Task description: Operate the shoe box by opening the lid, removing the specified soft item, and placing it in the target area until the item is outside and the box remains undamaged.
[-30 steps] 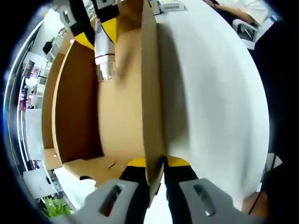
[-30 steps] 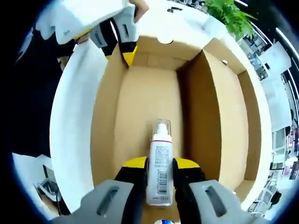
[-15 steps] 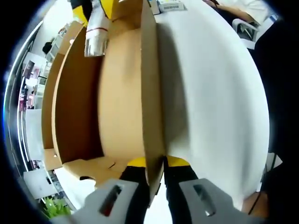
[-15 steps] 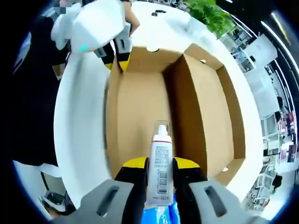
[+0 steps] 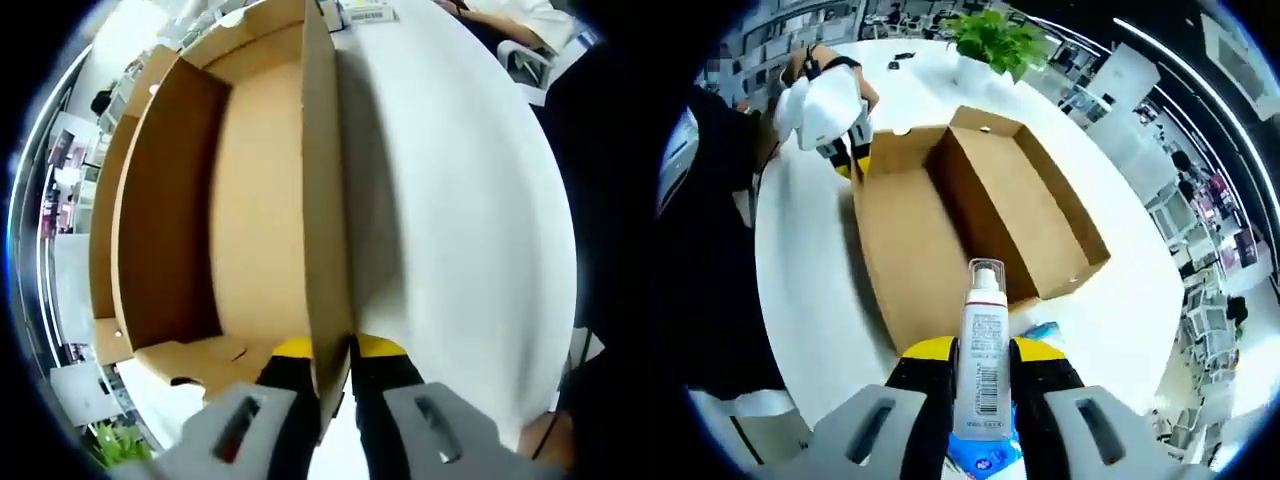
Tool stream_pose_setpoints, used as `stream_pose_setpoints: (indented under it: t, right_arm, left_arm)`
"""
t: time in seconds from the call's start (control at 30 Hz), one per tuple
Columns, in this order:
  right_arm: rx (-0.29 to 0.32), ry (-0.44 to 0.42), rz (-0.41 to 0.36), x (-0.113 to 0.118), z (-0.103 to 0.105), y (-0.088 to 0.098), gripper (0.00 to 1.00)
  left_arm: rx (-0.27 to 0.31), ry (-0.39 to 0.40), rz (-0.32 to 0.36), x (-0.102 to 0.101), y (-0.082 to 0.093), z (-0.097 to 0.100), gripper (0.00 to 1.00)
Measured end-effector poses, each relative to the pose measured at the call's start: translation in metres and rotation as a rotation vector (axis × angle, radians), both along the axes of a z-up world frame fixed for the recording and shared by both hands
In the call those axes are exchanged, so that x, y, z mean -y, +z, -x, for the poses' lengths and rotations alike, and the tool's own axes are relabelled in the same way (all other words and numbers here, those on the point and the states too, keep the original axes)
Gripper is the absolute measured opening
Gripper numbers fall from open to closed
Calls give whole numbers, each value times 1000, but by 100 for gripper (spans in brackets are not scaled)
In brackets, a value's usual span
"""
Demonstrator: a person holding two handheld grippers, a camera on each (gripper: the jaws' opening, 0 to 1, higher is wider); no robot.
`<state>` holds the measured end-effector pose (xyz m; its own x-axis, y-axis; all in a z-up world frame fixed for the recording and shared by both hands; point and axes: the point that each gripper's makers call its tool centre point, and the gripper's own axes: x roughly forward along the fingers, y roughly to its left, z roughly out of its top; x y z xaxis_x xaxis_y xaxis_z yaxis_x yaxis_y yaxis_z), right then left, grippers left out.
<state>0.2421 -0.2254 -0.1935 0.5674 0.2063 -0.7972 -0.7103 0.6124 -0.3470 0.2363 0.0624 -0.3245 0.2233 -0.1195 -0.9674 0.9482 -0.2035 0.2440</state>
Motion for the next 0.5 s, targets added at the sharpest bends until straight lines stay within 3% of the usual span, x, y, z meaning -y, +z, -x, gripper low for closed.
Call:
stream_pose_setpoints:
  t: [0.17,0.33,0.5]
  right_arm:
    - [43,-143,-62,45,9,1,19]
    - [43,-200,-39,78,19,-10,19]
    - [57,-319,-41,118,26,-22,19]
  left_arm:
    - [-1,-1,1,0,0,0,9]
    - [1,0,1,0,0,0,9]
    - [2,1,1,0,0,-1,9]
